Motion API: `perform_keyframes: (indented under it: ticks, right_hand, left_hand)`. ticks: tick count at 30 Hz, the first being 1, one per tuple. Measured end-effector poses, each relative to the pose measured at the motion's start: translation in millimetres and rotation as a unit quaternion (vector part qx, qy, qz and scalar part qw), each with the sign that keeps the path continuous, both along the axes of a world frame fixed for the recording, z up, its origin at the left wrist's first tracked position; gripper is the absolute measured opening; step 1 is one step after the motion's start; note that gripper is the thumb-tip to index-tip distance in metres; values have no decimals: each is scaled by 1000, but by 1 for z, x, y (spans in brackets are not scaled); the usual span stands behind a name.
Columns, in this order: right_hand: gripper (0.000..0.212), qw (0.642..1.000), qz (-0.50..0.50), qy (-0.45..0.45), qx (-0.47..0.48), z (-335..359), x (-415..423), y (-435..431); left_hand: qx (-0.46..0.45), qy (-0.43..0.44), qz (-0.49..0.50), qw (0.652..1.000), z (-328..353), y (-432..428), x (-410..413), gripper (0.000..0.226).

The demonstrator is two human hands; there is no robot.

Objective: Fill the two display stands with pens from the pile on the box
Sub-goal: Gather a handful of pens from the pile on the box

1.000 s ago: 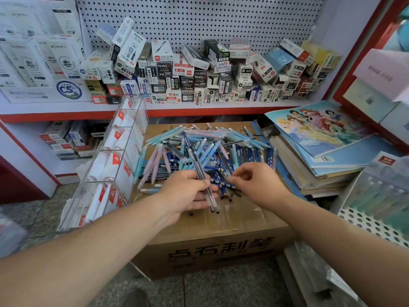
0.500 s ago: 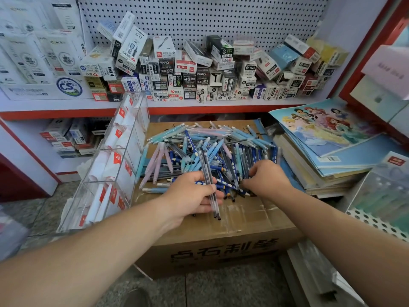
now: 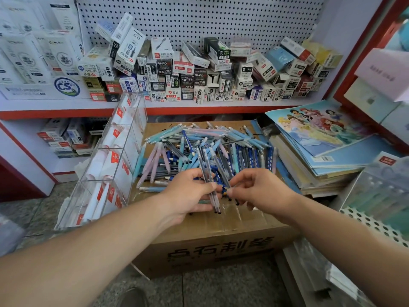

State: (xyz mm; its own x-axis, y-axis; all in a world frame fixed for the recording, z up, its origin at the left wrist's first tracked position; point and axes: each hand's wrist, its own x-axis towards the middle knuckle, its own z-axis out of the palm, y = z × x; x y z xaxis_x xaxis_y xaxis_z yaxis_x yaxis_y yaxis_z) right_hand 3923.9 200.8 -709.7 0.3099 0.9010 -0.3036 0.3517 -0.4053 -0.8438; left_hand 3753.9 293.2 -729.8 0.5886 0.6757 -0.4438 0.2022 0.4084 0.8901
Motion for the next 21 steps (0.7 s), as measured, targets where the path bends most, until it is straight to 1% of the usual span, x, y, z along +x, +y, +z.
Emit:
perform_keyframes:
  ticks: [1, 4, 7, 8, 9, 11, 13, 14, 16, 17, 18, 19, 21]
  right_hand:
    - [18, 1000, 8, -3, 3, 0, -5, -2]
    - [18, 1000, 8, -5, 22, -3, -12, -4]
    - [17, 999, 16, -26, 43, -4, -13, -5]
    - [17, 998, 21, -31, 50, -5, -12, -5]
    - [17, 998, 26, -33, 54, -5, -12, -5]
    - [17, 997, 41, -36, 56, -7, -12, -4]
    - [18, 996, 64, -40, 57, -8, -12, -4]
    - [18, 995, 73, -41, 57, -7, -12, -4]
    - [17, 995, 71, -42, 52, -4, -6, -2]
    - [17, 996, 55, -49, 48, -3, 0, 0]
    - [17, 996, 27, -75, 45, -4, 10, 2]
    - [15, 991, -5, -126, 42, -7, 21, 5]
    - [9, 969, -52, -240, 28, -15, 42, 10]
  left_hand:
    - [-1, -6, -1, 1000, 0, -1, 1, 24]
    - [-10, -20, 19, 1000, 1, -3, 5, 41]
    - [-13, -19, 23, 999, 0, -3, 7, 33]
    - [-15, -17, 24, 999, 0, -3, 8, 37]
    - [-16, -14, 23, 1000, -2, -2, 8, 46]
    - [-13, -15, 20, 1000, -2, -2, 8, 50]
    - [-6, -14, 20, 1000, -4, -1, 8, 61]
    - [-3, -13, 25, 1000, -5, 0, 9, 63]
    - [9, -7, 28, 1000, -5, 1, 10, 49]
    - [12, -5, 23, 1000, -5, 2, 11, 40]
    - [14, 1, 18, 1000, -5, 2, 11, 34]
    - [15, 6, 15, 1000, -5, 2, 11, 30]
    - [9, 9, 10, 1000, -5, 2, 10, 25]
